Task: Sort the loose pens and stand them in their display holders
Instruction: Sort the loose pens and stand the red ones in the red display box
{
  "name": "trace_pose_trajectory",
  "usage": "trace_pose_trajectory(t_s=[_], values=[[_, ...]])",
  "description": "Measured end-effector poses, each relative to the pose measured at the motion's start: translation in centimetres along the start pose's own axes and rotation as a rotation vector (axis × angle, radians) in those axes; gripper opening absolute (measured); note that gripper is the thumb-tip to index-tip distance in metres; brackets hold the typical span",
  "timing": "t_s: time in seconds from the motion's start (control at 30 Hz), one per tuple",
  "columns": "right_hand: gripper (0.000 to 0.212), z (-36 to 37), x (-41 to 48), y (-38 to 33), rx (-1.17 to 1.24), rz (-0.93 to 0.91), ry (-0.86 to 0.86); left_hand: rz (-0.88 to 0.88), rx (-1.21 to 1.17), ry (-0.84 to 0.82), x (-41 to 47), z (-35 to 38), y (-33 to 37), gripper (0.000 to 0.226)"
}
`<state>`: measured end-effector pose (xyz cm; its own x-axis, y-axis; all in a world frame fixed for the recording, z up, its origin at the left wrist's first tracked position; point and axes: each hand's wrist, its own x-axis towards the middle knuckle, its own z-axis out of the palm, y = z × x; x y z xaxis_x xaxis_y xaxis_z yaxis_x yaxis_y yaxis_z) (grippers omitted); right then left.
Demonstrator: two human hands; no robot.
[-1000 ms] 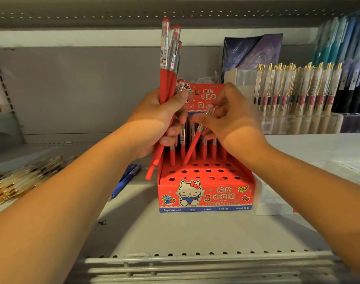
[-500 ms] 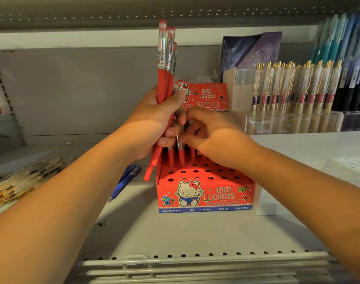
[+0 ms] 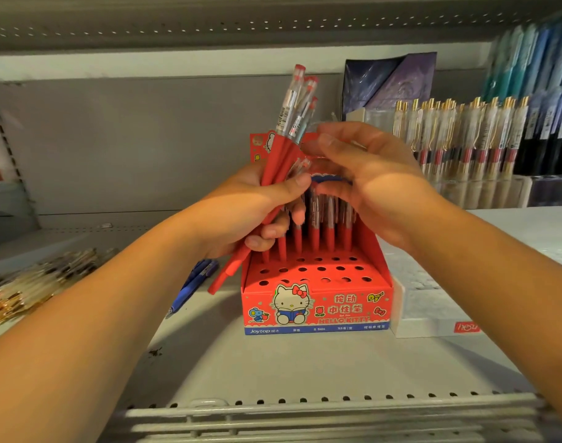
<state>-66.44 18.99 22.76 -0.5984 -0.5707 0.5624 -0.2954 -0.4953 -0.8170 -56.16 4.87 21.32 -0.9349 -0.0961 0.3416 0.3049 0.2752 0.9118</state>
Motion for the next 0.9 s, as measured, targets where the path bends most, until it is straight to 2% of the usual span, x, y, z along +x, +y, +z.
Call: trace_pose_trajectory(t_s=[0.1, 0.27, 0.47, 0.57, 0.73, 0.9], values=[[0.006, -0.1, 0.0, 0.0, 0.046, 0.001, 0.010, -0.023, 0.002, -0.044, -0.1, 0.0, -0.1, 0.017], [0.018, -0.1, 0.0, 0.3, 0.044, 0.014, -0.036, -0.041, 0.001, -0.071, -0.1, -0.1, -0.1, 0.022], [0.016, -0.8, 0.3, 0.9, -0.186, 0.109, -0.101, -0.049, -0.028, -0.065, -0.2, 0.0, -0.1, 0.026], [0.005, -0.9, 0.2, 0.9, -0.250, 0.108, -0.124, -0.020, -0.020, -0.033, -0.1, 0.0, 0.0, 0.016], [0.008, -0.3, -0.1, 0.8, -0.097, 0.085, -0.135, 0.058, -0.019, 0.046, 0.1, 0.2, 0.3, 0.024], [0.013, 0.1, 0.2, 0.1, 0.250, 0.042, 0.069, 0.053, -0.097, 0.160, 0.2, -0.1, 0.4, 0.018]])
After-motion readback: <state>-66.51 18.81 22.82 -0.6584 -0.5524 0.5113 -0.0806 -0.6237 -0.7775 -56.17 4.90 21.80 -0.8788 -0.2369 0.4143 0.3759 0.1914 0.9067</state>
